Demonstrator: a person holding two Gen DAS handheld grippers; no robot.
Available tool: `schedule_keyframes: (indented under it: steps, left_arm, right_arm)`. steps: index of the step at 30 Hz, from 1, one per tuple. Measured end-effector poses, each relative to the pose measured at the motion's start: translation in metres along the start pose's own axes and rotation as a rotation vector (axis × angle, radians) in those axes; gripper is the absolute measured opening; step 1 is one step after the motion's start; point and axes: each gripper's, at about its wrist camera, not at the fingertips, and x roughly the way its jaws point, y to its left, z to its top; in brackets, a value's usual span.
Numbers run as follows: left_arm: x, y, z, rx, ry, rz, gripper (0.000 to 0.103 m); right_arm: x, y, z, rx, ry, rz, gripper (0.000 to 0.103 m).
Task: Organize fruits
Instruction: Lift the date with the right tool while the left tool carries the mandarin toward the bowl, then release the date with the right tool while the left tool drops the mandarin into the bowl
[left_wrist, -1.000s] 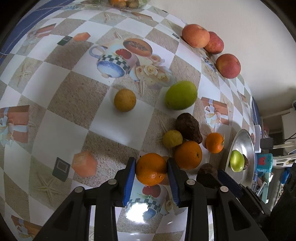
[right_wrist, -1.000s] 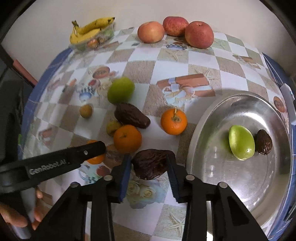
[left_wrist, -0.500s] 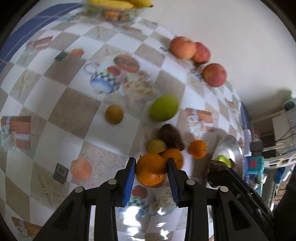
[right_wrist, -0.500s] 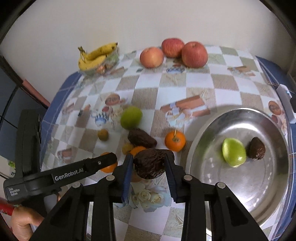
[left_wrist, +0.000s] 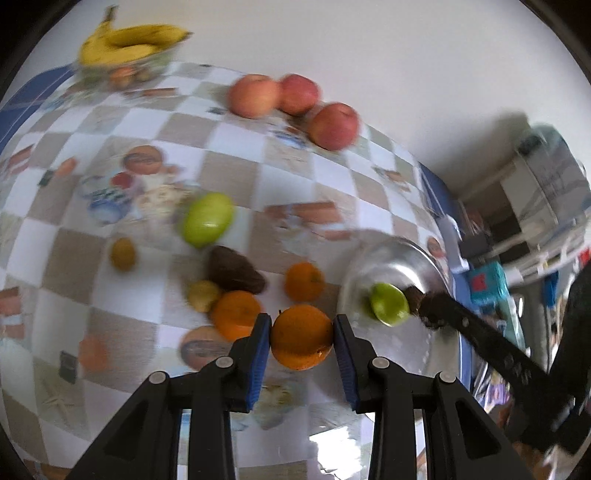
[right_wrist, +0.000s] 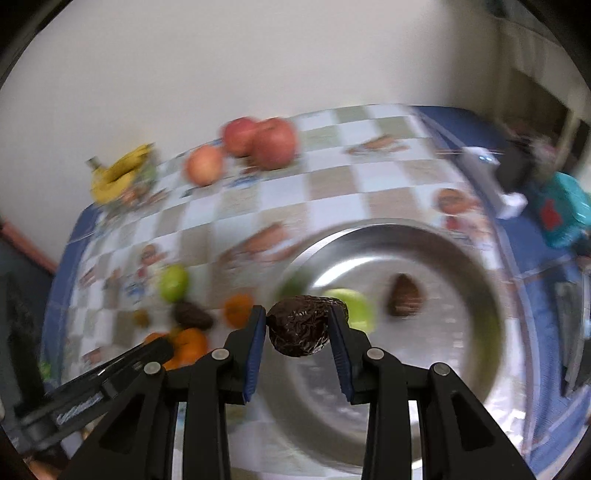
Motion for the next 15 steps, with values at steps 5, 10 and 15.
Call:
schedule_keyframes:
  steps: [5,10,15]
  left_arm:
    - [0.018,-0.044,-0.014,0.147,0.021,-0.041,0.036]
    - [0.044,-0.080,-0.033,0.287,0.042,-0.039,0.036]
    - [0.059,-0.092,-0.044,0.359,0.044,-0.015,0.036]
  right_arm:
    - [-0.010,-0.039,0.005,0.087,-0.035,-0.073,0.036]
    - [-0.009,-0.061,0.005,0.129,-0.028,-0.117,0.036]
    - [0.014,-0.071,0.001,0.148,0.051,-0.118,0.036]
